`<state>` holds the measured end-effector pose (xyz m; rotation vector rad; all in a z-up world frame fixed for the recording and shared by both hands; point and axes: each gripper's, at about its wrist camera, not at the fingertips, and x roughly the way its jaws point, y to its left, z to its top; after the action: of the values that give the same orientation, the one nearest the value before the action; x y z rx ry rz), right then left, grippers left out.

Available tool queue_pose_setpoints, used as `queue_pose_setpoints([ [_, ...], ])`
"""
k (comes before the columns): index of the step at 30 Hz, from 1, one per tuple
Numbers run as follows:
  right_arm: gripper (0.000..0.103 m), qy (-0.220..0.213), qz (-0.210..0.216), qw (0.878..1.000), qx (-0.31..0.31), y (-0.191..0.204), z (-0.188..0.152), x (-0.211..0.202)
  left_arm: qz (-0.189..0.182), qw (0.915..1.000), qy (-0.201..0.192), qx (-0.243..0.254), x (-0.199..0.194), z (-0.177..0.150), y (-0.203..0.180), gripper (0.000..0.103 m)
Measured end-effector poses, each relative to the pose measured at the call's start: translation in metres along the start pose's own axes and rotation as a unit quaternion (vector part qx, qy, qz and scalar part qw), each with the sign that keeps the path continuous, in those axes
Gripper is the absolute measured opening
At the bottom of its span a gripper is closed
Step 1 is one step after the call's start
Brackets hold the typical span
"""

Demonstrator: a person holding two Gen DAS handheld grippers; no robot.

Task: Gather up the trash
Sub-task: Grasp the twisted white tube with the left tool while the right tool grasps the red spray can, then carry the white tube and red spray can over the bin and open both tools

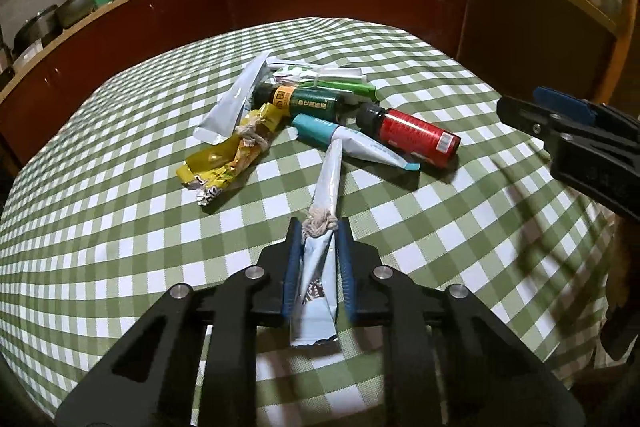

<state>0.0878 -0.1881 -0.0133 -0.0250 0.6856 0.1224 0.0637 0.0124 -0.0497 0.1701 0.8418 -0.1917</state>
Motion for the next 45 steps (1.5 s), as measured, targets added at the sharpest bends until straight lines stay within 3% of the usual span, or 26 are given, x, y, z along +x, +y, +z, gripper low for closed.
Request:
queue_pose_setpoints([
  [10,0.055,0.005,0.016,1.000,-0.015,0.016,0.001,0.006,0.003,0.9994,-0.007,-0.034,-0.013,-0.004,0.014,0.017],
  [23,0.055,0.023,0.052,0.997,-0.054,0.053,0.008,0.019,0.046,0.9930,-0.021,-0.106,-0.027,0.003,0.057,0.017],
  [32,0.042,0.050,0.061,0.994,-0.072,0.067,0.008,0.032,0.052,0.9906,-0.016,-0.125,-0.021,0.000,0.076,0.017],
  [39,0.027,0.068,0.069,0.991,-0.096,0.080,0.007,0.038,0.058,0.9884,-0.014,-0.140,-0.019,-0.001,0.088,0.017],
  [45,0.025,0.057,0.070,0.990,-0.106,0.083,0.004,0.029,0.060,0.9877,-0.020,-0.143,-0.025,-0.001,0.089,0.017],
])
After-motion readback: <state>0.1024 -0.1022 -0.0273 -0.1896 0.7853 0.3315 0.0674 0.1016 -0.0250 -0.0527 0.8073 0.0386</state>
